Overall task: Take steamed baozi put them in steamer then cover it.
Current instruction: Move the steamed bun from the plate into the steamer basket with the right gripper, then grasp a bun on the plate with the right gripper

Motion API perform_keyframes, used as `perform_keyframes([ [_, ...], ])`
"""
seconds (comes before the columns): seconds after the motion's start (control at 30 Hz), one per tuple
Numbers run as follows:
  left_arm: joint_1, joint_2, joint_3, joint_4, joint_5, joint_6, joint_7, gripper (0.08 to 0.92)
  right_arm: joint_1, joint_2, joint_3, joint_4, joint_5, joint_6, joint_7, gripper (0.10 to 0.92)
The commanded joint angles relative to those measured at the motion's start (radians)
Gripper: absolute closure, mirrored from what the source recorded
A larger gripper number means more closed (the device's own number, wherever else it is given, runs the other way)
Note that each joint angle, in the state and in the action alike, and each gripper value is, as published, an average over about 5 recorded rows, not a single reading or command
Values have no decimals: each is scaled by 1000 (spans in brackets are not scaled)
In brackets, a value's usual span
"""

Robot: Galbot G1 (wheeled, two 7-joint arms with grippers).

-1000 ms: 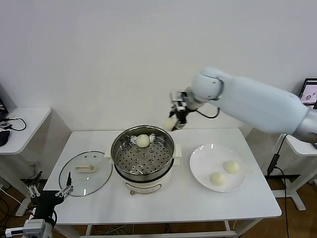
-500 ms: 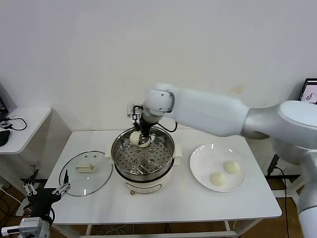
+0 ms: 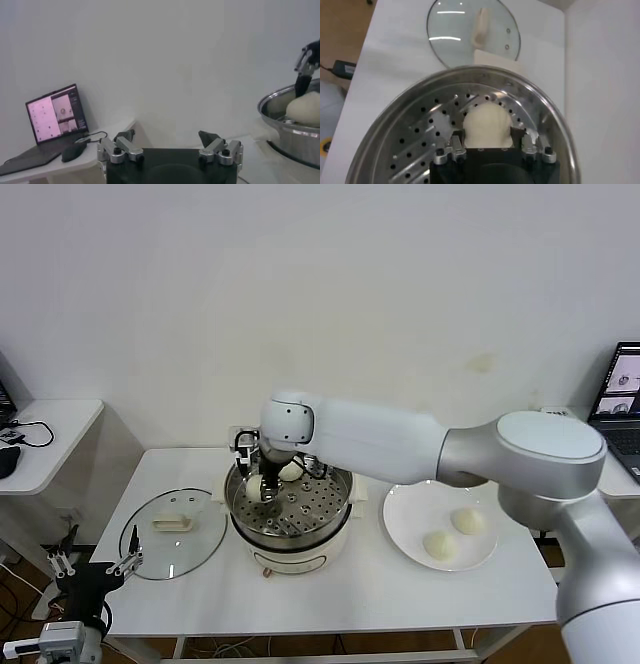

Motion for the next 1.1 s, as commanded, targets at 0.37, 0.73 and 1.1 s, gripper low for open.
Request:
perform_keyframes([
  [0.37, 0, -3, 2, -2, -1, 0, 0, 177, 45, -58, 25, 30, -9, 7, -56, 215],
  [0.73, 1, -5, 12, -22, 2, 5, 2, 177, 238, -392, -3, 258, -100, 184, -300, 202],
  [1.1, 12, -4, 29, -42, 12, 10, 4, 177, 249, -767, -27, 441, -262, 341, -421, 203],
])
